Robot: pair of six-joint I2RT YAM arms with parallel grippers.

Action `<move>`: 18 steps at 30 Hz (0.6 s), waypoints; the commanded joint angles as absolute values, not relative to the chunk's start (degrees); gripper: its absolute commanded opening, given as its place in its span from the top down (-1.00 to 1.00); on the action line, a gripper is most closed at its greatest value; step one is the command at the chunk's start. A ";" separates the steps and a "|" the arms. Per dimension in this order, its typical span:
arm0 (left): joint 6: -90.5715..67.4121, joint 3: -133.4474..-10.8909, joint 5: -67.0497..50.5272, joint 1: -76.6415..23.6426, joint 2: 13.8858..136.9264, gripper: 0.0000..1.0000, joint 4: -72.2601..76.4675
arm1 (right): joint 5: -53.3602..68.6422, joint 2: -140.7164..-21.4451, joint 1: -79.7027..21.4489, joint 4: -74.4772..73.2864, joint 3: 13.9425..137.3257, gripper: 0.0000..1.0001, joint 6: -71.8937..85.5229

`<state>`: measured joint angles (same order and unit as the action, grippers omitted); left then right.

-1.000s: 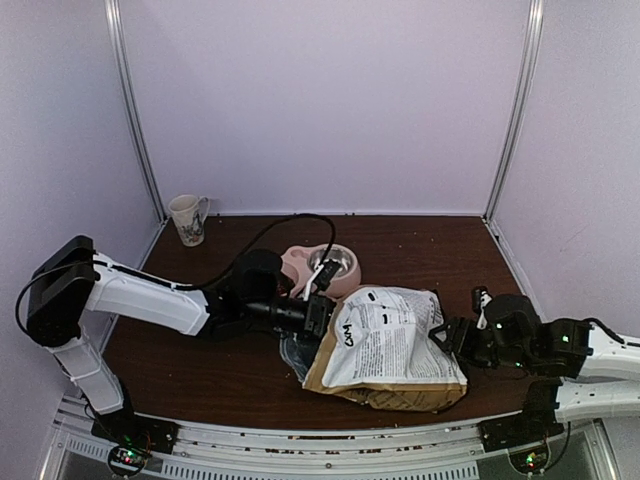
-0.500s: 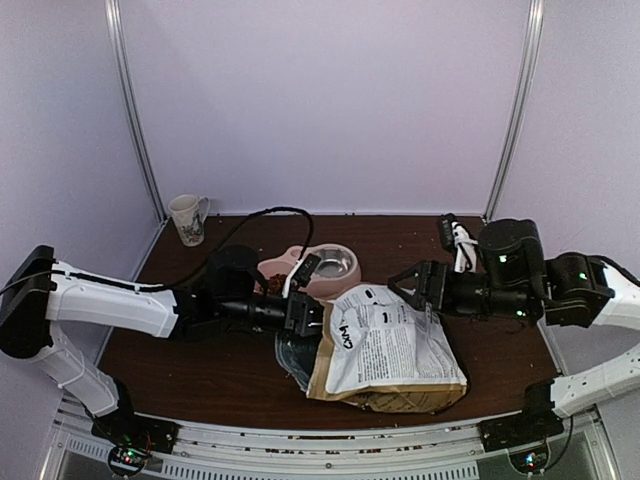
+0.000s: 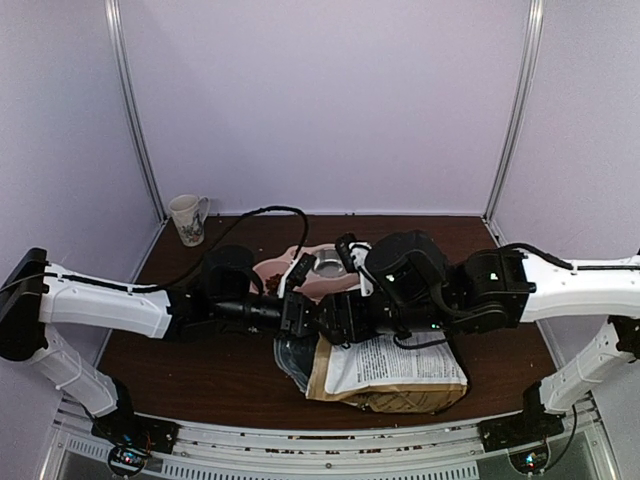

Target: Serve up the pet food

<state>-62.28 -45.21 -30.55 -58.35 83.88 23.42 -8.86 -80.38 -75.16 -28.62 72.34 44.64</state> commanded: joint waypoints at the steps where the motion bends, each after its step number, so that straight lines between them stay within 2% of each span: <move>1: -60.17 -45.95 -30.83 -58.45 80.34 1.00 30.45 | -9.27 -82.87 -75.82 -30.68 76.44 -0.45 41.49; 3: -60.17 -45.98 -30.67 -58.45 80.07 1.00 30.33 | -10.72 -84.28 -76.06 -33.78 78.07 -0.38 41.07; 7: -60.36 -45.65 -29.85 -58.36 79.23 1.00 29.76 | -13.52 -84.78 -76.21 -38.59 78.90 -0.10 41.62; 14: -61.08 -45.44 -29.39 -58.27 77.90 1.00 30.23 | -17.35 -84.72 -76.26 -42.99 78.58 0.17 43.22; 18: -61.25 -44.82 -28.75 -58.27 77.15 1.00 30.06 | -18.05 -84.67 -76.23 -43.43 78.58 0.57 43.67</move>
